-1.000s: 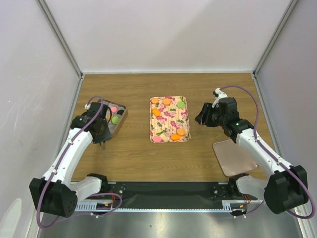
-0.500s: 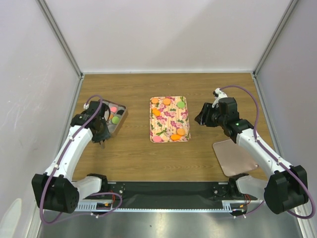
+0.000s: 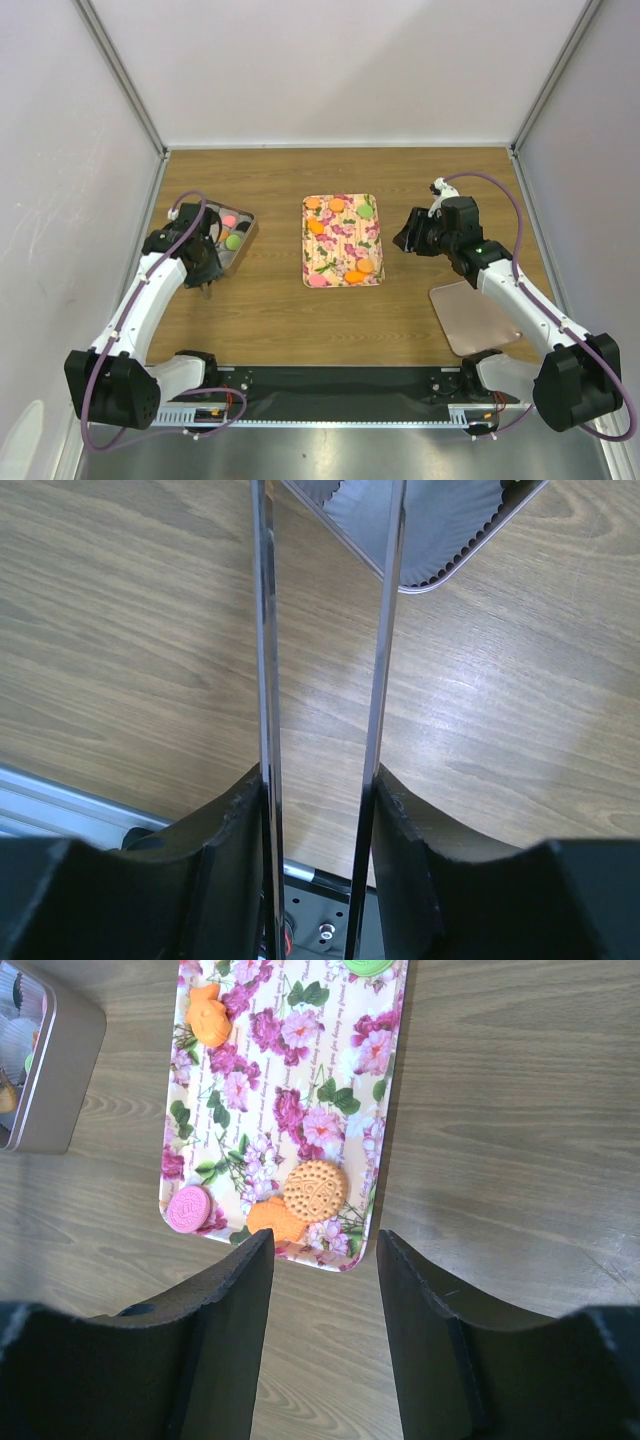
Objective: Pack the cookies
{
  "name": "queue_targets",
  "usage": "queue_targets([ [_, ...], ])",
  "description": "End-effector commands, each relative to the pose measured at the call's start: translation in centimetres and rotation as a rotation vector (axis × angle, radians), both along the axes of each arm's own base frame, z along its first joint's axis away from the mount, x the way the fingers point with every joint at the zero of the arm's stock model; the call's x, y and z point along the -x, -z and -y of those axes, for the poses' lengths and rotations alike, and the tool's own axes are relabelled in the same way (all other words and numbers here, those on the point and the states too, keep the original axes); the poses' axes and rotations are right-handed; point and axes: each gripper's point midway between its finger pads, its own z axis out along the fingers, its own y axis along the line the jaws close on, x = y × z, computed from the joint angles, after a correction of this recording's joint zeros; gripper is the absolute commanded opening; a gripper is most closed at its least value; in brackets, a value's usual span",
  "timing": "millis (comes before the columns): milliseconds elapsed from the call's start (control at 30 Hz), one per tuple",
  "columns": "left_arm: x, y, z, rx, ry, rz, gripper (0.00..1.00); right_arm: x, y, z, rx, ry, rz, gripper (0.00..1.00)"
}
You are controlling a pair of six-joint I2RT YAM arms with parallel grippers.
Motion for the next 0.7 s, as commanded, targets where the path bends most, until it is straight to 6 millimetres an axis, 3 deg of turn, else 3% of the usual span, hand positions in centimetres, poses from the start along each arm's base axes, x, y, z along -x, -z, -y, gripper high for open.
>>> queue_targets([
  [0, -0.54, -0.47, -0.39, -0.009, -0.002, 0.028, 0.47, -0.56, -1.69, -0.26, -0.015, -0.003, 0.059, 0.52],
  [667, -0.62, -1.13, -0.39, -0.005, -0.003, 0.048, 0.49, -0.53, -1.75, -0.28, -0.017, -0.004, 0.060, 0.52],
])
